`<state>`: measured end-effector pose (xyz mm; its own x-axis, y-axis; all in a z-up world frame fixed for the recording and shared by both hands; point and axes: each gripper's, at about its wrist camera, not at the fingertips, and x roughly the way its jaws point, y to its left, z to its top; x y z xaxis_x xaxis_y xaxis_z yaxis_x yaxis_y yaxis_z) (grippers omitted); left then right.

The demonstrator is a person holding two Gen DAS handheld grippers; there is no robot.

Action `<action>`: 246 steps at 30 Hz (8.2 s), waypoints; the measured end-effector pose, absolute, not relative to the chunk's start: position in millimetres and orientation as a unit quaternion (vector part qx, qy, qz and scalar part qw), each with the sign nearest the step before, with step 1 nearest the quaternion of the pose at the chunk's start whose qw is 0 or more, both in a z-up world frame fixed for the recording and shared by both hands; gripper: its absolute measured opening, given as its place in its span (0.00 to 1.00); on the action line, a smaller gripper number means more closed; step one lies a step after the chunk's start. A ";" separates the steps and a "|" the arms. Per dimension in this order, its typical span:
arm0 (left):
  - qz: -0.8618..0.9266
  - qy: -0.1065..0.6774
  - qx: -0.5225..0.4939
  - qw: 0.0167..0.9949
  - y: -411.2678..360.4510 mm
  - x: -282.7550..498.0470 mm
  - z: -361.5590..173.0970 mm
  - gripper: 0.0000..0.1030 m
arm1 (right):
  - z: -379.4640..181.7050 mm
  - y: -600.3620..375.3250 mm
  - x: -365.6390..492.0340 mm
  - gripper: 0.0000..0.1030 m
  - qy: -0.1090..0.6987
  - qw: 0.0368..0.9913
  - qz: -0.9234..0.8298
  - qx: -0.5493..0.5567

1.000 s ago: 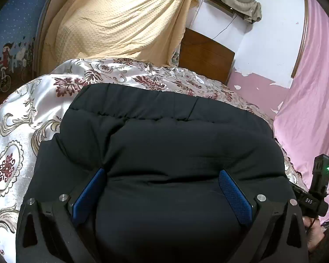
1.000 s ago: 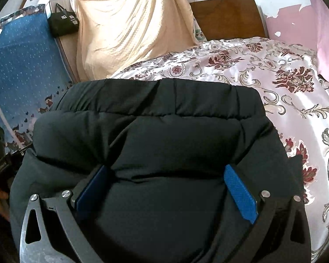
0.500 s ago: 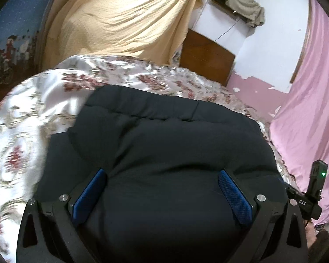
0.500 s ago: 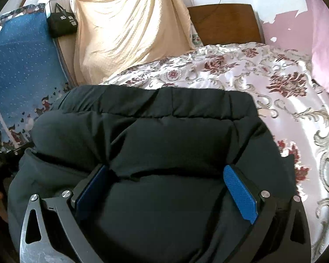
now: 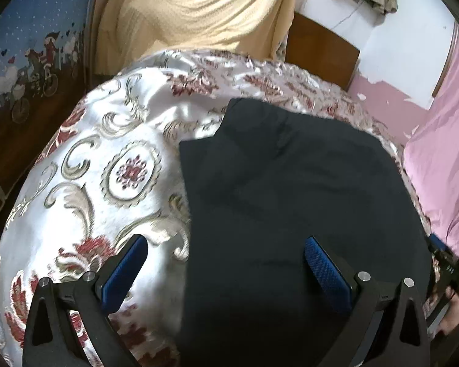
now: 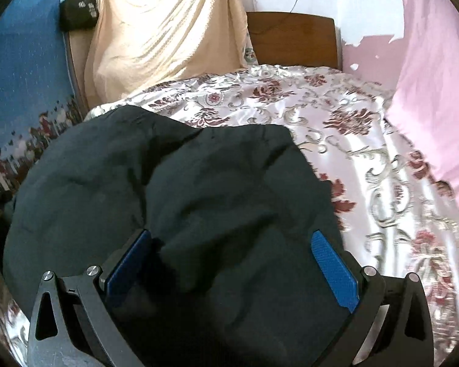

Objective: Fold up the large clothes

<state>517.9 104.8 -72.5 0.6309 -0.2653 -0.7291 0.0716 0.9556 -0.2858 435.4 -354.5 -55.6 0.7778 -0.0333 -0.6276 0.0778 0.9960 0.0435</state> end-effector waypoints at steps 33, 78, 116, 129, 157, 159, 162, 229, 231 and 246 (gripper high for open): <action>-0.235 0.440 -0.184 0.847 113.8 538.0 -126.8 1.00 | -76.6 -441.4 459.3 0.99 0.429 0.892 0.093 0.109; -0.324 0.472 -0.146 0.807 77.8 573.7 -126.7 1.00 | -85.2 -396.9 461.3 0.99 0.510 0.806 0.156 0.257; -0.153 0.492 -0.072 0.854 64.0 354.0 15.1 0.17 | 75.0 -322.4 225.8 0.28 0.431 0.871 0.156 0.175; -0.077 0.519 -0.123 0.843 79.9 328.9 -44.9 0.78 | 6.3 -342.0 196.5 0.72 0.483 0.839 0.019 0.250; -0.062 0.362 -0.065 0.928 49.1 225.1 49.4 0.89 | 114.2 -289.4 86.7 0.98 0.292 0.945 -0.091 0.112; -0.065 0.345 -0.048 0.935 42.2 213.6 57.3 0.89 | 119.0 -282.2 78.7 0.98 0.279 0.950 -0.086 0.107; -0.068 0.318 -0.025 0.945 34.4 195.9 67.8 0.91 | 130.3 -269.6 63.0 0.98 0.254 0.959 -0.083 0.096; -0.014 0.190 0.009 0.982 39.7 -5.3 21.6 1.00 | 89.2 -138.9 -131.7 0.99 0.129 0.990 -0.049 0.030; -0.014 0.190 0.008 0.982 40.2 -5.4 21.4 1.00 | 89.0 -138.9 -131.0 0.99 0.129 0.990 -0.051 0.027; -0.014 0.190 0.008 0.982 38.5 -5.5 19.3 1.00 | 81.1 -138.5 -126.5 0.99 0.137 0.989 -0.051 0.027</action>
